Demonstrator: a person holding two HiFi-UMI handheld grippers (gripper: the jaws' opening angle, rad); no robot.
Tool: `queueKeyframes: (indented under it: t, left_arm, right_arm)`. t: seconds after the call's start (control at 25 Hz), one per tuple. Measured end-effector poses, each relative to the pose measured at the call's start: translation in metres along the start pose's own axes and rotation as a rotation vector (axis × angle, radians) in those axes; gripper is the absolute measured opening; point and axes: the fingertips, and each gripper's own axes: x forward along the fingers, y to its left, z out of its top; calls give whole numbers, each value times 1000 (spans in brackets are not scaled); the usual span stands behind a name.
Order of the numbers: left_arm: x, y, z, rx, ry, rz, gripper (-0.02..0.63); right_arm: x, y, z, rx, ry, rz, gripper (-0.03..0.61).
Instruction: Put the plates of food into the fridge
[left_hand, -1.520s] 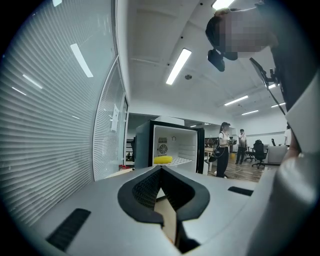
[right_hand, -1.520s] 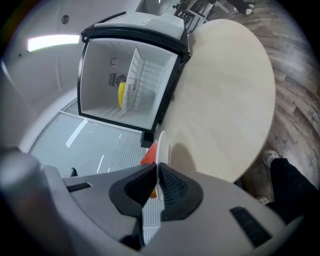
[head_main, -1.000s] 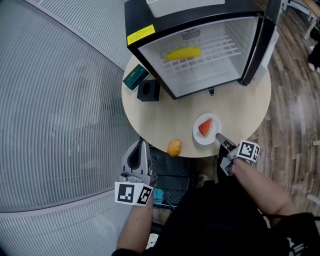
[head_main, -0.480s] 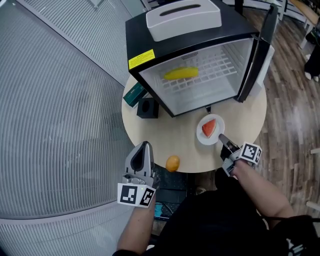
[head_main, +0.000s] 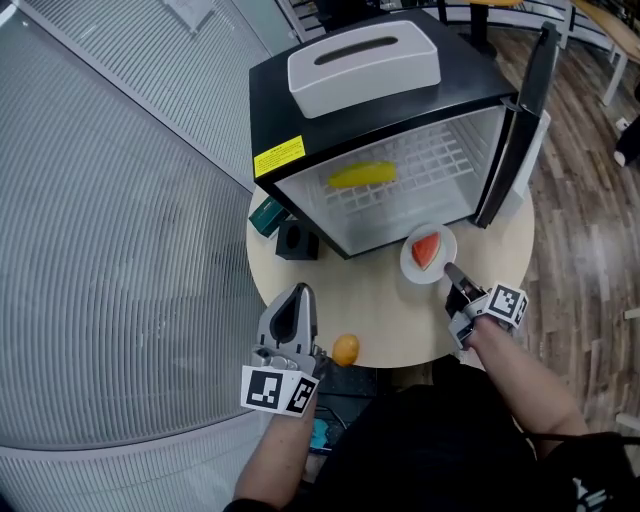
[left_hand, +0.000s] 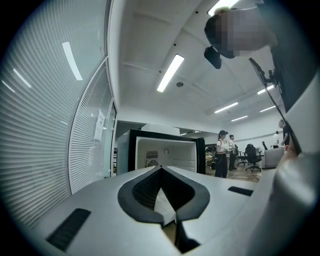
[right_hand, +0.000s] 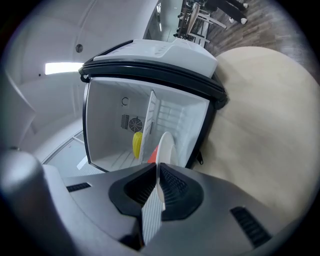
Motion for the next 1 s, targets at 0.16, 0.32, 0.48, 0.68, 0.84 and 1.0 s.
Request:
queueKeyframes:
  t: [0.16, 0.32, 0.48, 0.68, 0.84, 1.0]
  left_arm:
    - [18, -9, 3, 7, 4, -23, 5]
    - [34, -13, 3, 11, 8, -29, 6]
    - [50, -13, 7, 17, 10, -31, 6]
    - [70, -16, 9, 20, 18, -38, 6]
    - [87, -25, 2, 20, 36, -59, 6]
    - [102, -26, -6, 9, 56, -66, 5]
  right_arm:
    - [7, 1, 21, -4, -27, 11, 17]
    - [16, 5, 38, 9, -53, 40, 17]
    - [24, 3, 53, 25, -68, 34, 18]
    - [35, 2, 70, 24, -83, 50, 18]
    - [46, -4, 85, -1, -96, 48, 18]
    - [53, -16, 94, 22, -105, 14, 18]
